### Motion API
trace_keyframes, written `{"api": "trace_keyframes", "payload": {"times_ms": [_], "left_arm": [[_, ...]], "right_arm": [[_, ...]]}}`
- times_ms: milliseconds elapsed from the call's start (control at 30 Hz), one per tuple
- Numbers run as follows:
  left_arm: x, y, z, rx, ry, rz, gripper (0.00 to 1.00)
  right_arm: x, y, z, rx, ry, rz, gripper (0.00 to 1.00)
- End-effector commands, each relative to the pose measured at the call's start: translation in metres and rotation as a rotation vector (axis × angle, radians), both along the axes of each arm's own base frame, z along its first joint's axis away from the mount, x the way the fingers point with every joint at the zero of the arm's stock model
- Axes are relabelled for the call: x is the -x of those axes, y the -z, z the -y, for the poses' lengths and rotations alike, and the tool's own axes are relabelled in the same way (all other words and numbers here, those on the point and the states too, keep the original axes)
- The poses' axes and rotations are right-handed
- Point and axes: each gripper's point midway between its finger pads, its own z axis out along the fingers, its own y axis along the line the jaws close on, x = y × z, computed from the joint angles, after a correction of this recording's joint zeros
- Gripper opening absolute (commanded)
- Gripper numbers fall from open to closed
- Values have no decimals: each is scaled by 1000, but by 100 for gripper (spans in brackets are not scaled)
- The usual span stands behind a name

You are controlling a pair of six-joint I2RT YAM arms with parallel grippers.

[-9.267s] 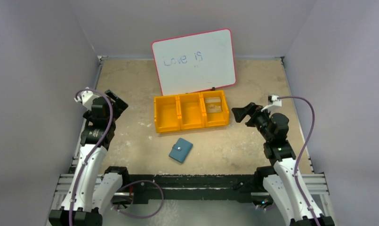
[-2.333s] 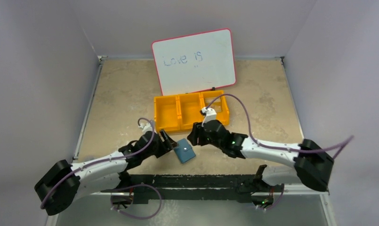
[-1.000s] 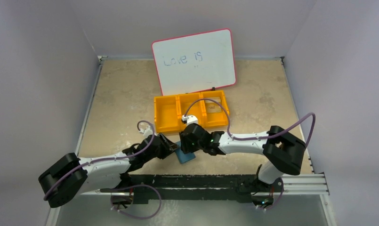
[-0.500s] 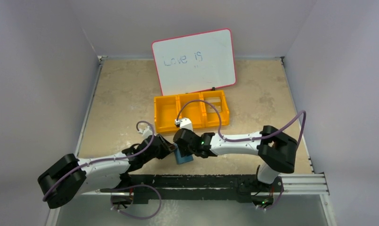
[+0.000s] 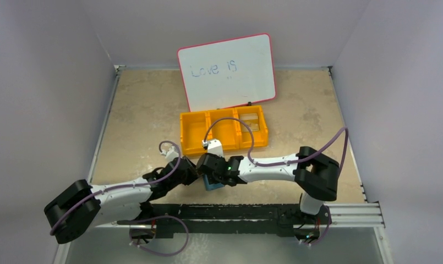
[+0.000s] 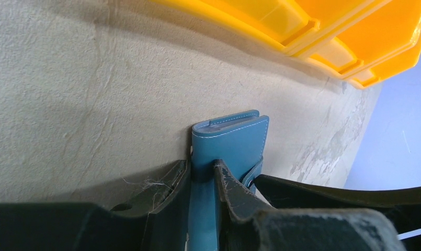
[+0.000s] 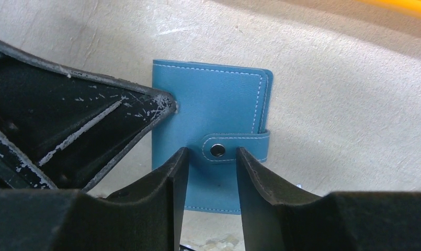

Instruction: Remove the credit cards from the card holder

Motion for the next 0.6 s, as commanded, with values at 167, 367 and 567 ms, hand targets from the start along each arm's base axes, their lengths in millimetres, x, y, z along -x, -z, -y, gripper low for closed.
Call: {"api": "trace_keyframes", "payload": {"times_ms": [167, 367, 567], "left_arm": [[-4, 1, 1, -92, 50, 15, 21], [-3, -1, 3, -105, 72, 19, 24], [-2, 1, 4, -114, 86, 15, 30]], "right_arm": [[-5, 15, 14, 87, 64, 13, 29], [-6, 20, 12, 80, 63, 13, 4], [-10, 1, 8, 37, 64, 43, 0]]}}
